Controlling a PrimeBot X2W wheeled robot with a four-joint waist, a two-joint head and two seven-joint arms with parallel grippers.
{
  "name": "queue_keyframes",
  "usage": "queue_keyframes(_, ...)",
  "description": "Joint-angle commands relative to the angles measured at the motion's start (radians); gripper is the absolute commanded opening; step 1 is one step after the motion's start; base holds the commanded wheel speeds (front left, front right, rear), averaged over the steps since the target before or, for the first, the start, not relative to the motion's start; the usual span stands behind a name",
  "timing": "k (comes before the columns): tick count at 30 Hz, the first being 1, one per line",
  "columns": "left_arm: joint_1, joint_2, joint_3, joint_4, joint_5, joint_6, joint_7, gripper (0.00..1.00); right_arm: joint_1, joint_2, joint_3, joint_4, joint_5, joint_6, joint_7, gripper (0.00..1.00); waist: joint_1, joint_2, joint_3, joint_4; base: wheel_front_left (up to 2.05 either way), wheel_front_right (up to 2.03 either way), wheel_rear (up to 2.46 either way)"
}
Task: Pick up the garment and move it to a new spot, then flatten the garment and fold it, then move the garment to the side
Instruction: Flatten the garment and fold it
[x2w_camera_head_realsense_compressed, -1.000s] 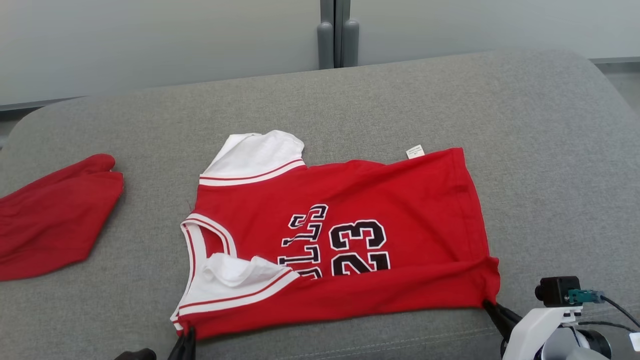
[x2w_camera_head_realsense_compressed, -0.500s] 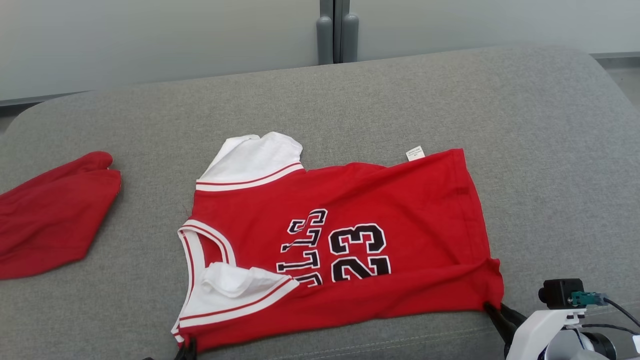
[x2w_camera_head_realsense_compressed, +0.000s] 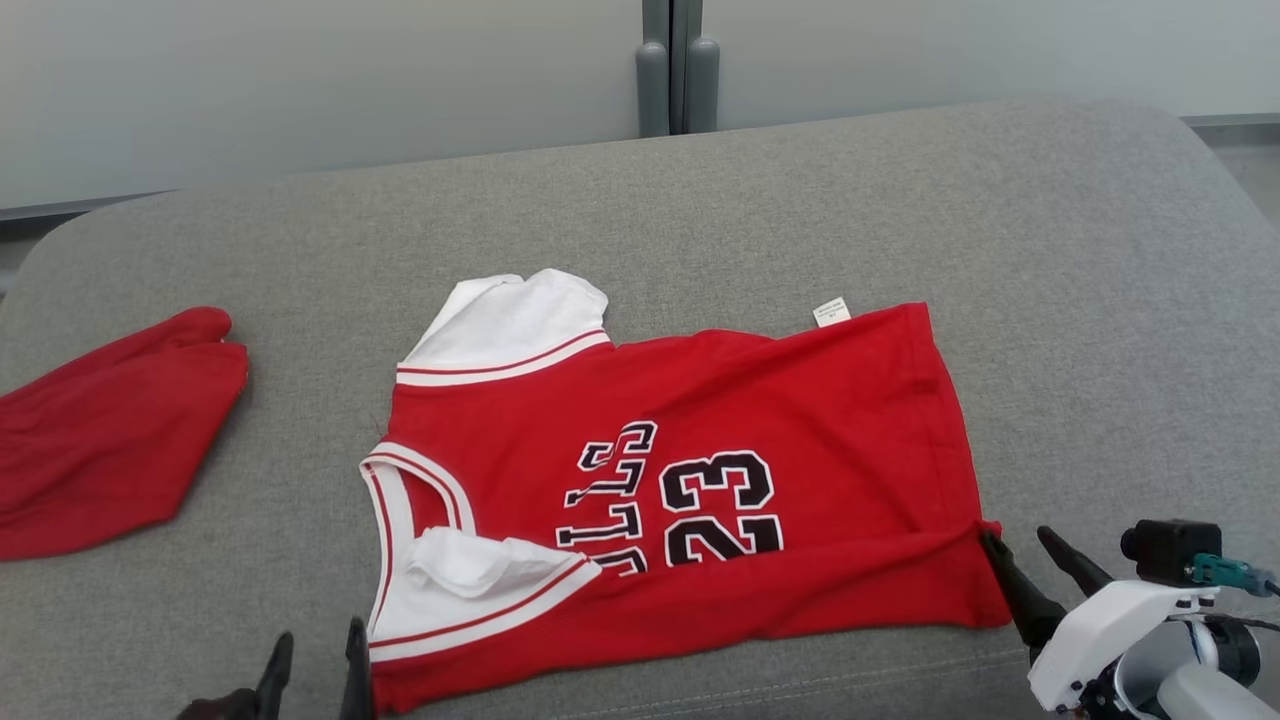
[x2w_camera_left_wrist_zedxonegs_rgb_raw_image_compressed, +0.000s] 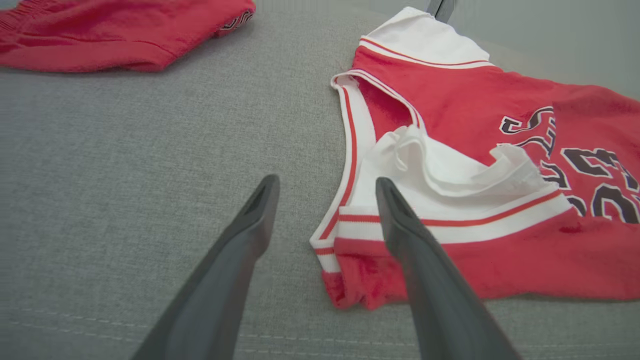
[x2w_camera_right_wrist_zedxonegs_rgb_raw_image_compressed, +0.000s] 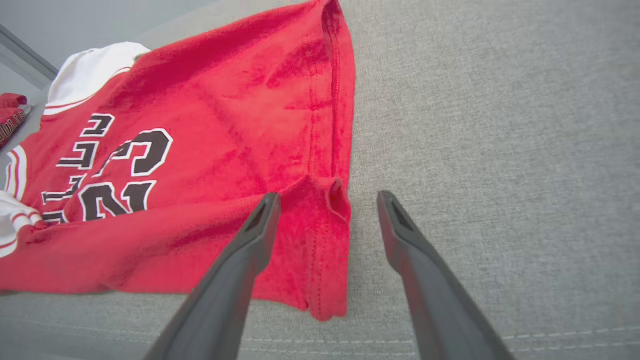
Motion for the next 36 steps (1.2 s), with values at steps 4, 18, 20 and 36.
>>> queue_keyframes(4, -0.013, -0.008, 0.063, -0.115, 0.062, 0.012, -0.006, 1.00, -0.019, 0.009, -0.021, -0.036, -0.055, 0.000, -0.065, 1.00, 0.0000, 0.0000, -0.004, 0.000, 0.00, 0.00, 0.00)
queue_keyframes(18, 0.023, -0.053, 0.185, -0.288, 0.226, 0.035, -0.006, 1.00, 0.001, 0.103, -0.192, -0.165, -0.339, 0.000, -0.116, 1.00, 0.0000, 0.0000, -0.029, -0.006, 0.00, 0.00, 0.00)
queue_keyframes(20, 0.028, -0.054, 0.194, -0.294, 0.250, 0.042, -0.006, 1.00, 0.016, 0.118, -0.229, -0.187, -0.379, 0.000, -0.117, 1.00, 0.0000, 0.0000, -0.030, -0.003, 0.00, 0.00, 0.00)
queue_keyframes(36, -0.011, -0.053, 0.230, -0.286, 0.312, 0.017, -0.006, 1.00, 0.071, 0.180, -0.313, -0.226, -0.504, 0.000, -0.117, 1.00, 0.0000, 0.0000, -0.023, 0.008, 0.00, 0.00, 0.00)
